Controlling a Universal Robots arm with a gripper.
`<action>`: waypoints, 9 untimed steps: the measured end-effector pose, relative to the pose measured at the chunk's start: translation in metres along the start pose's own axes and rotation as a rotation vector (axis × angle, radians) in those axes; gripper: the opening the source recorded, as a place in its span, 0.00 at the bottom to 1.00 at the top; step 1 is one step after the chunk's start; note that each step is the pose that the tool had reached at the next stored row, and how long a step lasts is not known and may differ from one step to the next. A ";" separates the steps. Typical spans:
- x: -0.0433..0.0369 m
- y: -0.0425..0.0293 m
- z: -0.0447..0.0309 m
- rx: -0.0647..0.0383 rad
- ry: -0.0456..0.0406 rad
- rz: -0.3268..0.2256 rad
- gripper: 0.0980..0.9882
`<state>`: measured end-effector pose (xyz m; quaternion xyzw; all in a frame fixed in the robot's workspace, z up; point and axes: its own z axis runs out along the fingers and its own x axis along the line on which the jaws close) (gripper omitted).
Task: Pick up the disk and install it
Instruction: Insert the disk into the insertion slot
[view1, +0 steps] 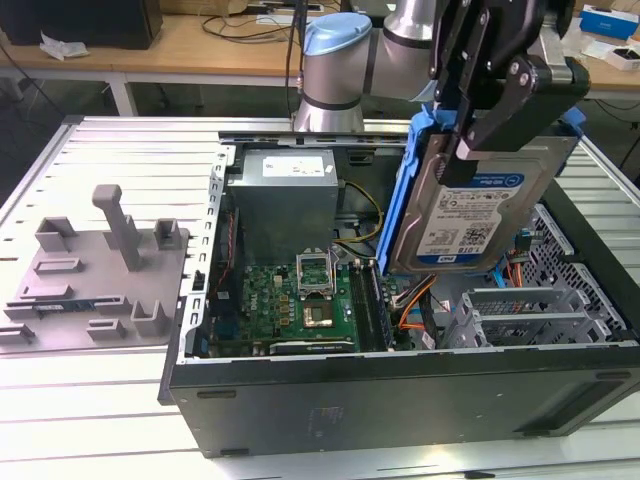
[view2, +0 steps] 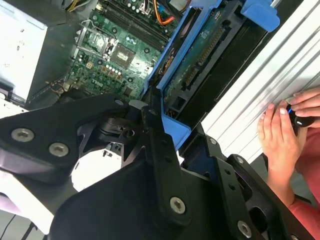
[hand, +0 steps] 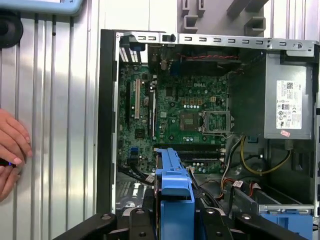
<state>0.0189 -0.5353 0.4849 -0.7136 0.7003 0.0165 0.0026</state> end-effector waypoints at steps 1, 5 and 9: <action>0.0000 -0.0014 0.0003 0.000 0.0001 0.005 0.30; 0.0002 -0.0056 0.0019 0.001 -0.0006 0.036 0.30; 0.0004 -0.0174 0.0026 0.001 -0.0008 0.038 0.30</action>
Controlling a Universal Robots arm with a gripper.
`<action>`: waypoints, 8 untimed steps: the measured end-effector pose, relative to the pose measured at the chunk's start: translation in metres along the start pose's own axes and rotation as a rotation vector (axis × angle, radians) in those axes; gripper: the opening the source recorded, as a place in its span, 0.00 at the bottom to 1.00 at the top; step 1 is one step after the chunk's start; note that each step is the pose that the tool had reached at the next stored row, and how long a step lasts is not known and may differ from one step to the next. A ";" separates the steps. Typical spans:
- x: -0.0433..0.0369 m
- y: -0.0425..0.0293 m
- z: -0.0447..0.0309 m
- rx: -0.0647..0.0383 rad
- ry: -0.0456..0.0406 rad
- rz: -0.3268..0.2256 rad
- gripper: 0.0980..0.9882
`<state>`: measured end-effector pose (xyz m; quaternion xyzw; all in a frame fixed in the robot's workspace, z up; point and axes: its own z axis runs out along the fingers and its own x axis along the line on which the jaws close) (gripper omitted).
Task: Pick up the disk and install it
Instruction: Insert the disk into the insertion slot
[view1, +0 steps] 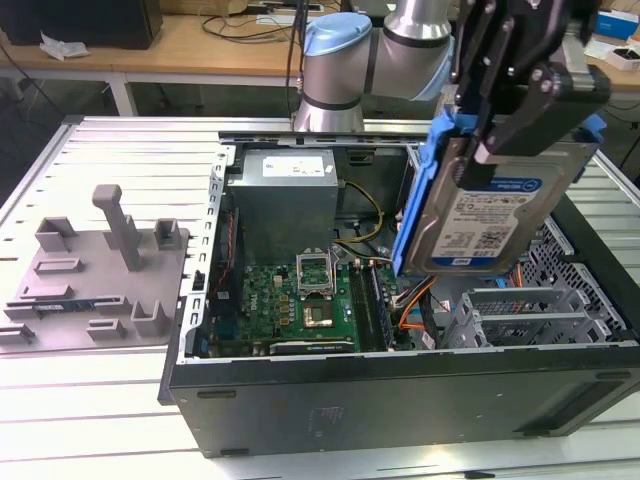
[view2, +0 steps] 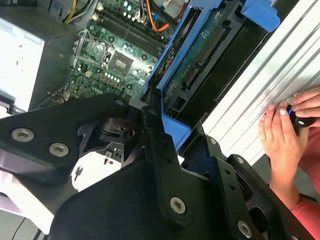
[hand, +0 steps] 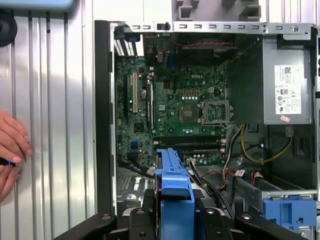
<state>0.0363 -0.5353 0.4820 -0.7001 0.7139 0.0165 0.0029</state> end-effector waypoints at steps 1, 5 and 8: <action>-0.0001 -0.0036 0.0002 0.000 -0.0002 0.000 0.30; 0.0007 -0.0182 0.0018 0.000 0.0011 0.000 0.30; 0.0007 -0.0264 0.0025 0.000 0.0051 0.000 0.30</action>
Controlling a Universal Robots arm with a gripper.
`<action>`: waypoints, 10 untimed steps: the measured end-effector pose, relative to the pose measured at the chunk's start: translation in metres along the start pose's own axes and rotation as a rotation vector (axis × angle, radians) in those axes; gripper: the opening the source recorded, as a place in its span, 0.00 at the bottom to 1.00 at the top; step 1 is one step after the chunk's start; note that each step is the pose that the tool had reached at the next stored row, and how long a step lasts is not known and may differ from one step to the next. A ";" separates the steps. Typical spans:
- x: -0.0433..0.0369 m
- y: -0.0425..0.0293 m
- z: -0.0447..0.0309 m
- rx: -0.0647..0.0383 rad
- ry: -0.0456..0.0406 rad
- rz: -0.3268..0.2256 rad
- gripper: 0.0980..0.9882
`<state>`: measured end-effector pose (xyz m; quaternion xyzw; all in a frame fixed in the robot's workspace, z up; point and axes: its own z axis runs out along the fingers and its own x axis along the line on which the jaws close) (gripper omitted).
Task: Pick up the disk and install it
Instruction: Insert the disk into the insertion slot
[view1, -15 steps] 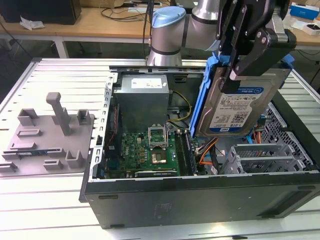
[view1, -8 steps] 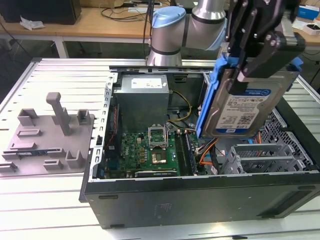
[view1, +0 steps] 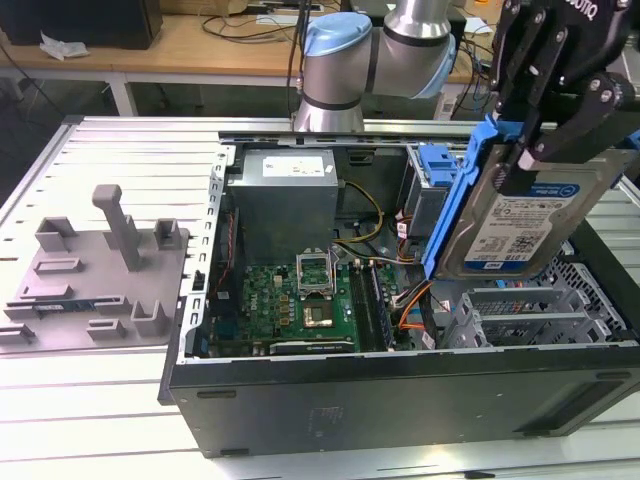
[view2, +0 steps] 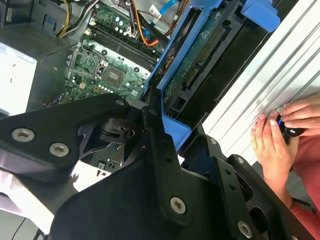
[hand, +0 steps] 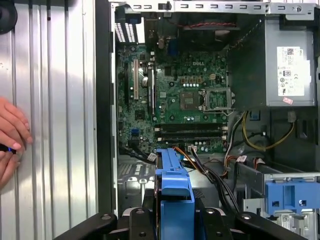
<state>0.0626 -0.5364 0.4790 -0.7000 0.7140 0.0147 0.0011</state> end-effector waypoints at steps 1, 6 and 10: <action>0.0000 -0.0024 0.0002 0.000 0.0010 0.000 0.30; -0.0002 -0.0183 0.0016 0.000 0.0055 -0.001 0.30; -0.0002 -0.0244 0.0025 0.000 0.0062 -0.011 0.30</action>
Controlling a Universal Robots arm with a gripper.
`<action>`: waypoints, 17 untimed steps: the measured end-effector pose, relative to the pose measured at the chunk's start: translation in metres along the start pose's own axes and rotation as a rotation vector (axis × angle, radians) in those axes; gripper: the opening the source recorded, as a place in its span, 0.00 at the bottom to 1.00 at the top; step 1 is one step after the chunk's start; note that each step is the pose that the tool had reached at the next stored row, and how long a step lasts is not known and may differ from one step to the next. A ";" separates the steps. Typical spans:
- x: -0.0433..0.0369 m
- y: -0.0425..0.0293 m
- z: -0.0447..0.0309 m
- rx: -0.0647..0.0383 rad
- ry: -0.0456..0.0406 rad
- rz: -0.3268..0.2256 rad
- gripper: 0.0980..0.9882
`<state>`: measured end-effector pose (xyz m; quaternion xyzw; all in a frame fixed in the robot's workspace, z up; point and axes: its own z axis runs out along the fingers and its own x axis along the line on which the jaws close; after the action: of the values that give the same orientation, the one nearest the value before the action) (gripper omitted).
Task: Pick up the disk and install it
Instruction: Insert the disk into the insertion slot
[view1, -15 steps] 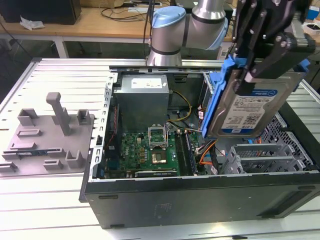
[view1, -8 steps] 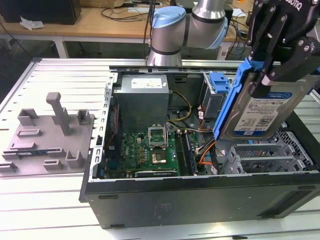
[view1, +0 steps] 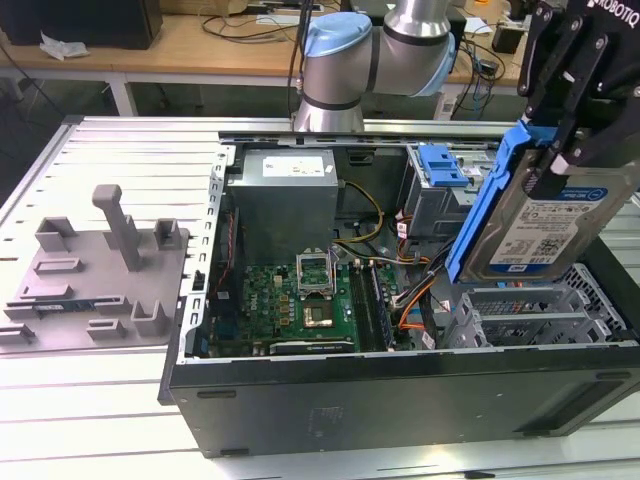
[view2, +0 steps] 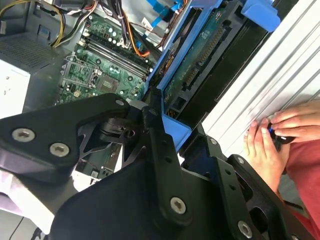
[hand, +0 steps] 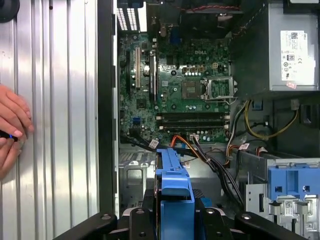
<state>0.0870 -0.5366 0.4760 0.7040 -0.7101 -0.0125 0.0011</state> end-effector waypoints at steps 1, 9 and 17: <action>0.0000 -0.0013 0.0002 0.000 0.0001 -0.003 0.30; 0.0001 -0.0139 0.0020 0.000 0.0012 -0.011 0.30; 0.0001 -0.0254 0.0039 0.000 0.0026 -0.017 0.30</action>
<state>0.1123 -0.5368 0.4716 0.7102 -0.7039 -0.0117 0.0020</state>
